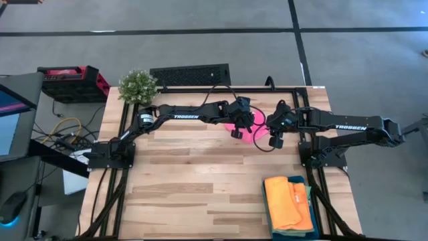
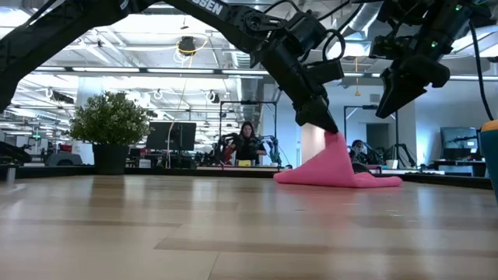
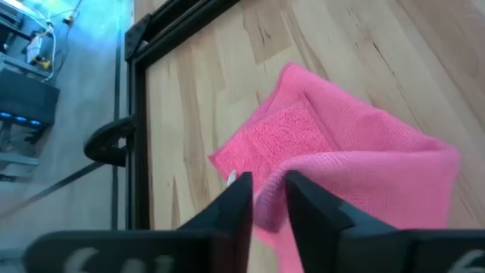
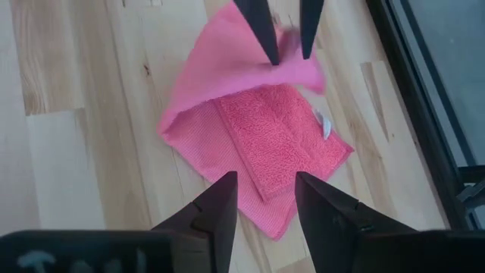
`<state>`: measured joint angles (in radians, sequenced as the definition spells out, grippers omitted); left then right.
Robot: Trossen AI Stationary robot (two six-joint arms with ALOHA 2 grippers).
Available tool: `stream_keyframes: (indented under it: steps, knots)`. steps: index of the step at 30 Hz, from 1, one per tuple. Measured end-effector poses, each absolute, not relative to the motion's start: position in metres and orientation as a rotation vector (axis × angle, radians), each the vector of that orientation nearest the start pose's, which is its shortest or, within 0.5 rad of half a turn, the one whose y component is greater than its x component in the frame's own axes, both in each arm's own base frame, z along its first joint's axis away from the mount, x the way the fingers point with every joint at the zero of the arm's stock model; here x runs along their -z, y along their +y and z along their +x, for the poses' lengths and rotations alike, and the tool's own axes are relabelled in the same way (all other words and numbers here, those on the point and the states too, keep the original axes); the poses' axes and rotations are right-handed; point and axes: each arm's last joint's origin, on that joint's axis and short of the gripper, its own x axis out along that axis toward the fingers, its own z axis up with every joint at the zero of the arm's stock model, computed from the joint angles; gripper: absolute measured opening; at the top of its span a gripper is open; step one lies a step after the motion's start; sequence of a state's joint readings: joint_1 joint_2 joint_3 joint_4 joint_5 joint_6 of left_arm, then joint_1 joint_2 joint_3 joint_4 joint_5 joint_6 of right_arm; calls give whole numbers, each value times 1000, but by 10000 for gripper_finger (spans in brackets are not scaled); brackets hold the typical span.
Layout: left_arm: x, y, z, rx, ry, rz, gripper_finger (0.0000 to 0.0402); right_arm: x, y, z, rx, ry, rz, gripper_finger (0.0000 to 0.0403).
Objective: Fold microfiber towels
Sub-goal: Fold the pink microfiber towel
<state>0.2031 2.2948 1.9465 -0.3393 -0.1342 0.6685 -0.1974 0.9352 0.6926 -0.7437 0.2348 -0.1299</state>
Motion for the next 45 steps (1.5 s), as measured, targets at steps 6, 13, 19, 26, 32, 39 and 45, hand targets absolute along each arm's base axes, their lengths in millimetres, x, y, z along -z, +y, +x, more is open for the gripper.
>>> stream_keyframes:
  steps: [6, 13, 19, 26, 32, 39, 45]
  knots:
    - [-215, 109, 510, -92, 749, 615, 123, -235, -40, 164, 340, 1013, -111, 157]
    - [-221, 105, 505, -101, 774, 566, 139, -228, -38, 167, 222, 1018, -124, 157]
    - [-243, 89, 487, -57, 867, 511, 139, -196, -34, 174, 31, 1120, -292, 157]
    - [-268, 71, 467, -41, 934, 451, 139, -177, -39, 196, 85, 1159, -362, 157]
    - [-280, 57, 452, -29, 1003, 410, 139, -161, -45, 212, 95, 1180, -422, 157]
    - [-289, 45, 443, -67, 1042, 427, 139, -144, -52, 221, 96, 1226, -454, 157]
    - [-288, 39, 442, -82, 1072, 455, 139, -132, -60, 224, 135, 1276, -466, 157]
